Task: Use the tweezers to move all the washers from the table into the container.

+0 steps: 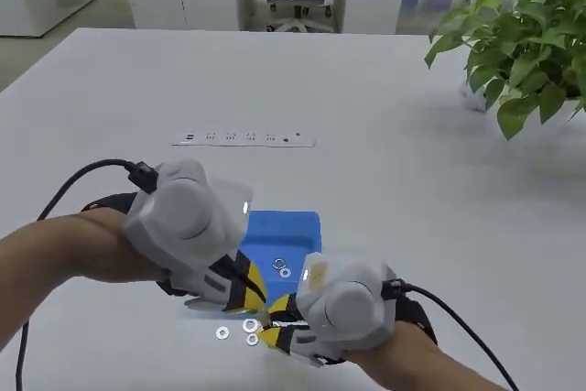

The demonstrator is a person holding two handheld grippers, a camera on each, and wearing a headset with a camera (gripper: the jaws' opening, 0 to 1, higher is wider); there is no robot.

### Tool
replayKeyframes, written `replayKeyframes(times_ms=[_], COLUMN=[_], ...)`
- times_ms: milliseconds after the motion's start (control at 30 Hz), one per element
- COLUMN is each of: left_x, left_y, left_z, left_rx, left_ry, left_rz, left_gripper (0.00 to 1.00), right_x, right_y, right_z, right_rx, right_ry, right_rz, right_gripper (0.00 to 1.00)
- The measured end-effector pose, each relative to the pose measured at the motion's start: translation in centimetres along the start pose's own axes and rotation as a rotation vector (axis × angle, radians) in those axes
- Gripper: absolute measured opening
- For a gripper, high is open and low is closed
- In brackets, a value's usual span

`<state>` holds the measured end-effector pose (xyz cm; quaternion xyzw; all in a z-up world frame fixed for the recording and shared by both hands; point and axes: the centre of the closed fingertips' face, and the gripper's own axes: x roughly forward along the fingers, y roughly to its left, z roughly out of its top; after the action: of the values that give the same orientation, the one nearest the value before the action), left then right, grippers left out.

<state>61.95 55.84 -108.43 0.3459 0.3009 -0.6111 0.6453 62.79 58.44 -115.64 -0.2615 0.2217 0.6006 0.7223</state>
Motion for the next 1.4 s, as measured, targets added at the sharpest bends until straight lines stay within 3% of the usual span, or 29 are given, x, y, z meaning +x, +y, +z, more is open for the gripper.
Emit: replayKeyframes(times_ms=[400, 833, 1400], left_x=[0.3, 0.2, -2.5], left_y=[0.9, 0.6, 1.0], left_z=[0.3, 0.4, 2.6], left_rx=[-0.022, -0.018, 0.003], left_ry=[-0.007, 0.001, -0.018], left_rz=[-0.012, -0.025, -0.017], left_gripper=[0.06, 0.06, 0.06], right_x=[0.1, -0.3, -2.4], right_y=[-0.2, -0.1, -1.0], right_z=[-0.2, -0.1, 2.6], right_rx=[0.041, 0.053, 0.037], right_ry=[0.0, -0.001, -0.054], right_rz=[0.005, 0.002, -0.035], right_gripper=[0.11, 0.1, 0.1])
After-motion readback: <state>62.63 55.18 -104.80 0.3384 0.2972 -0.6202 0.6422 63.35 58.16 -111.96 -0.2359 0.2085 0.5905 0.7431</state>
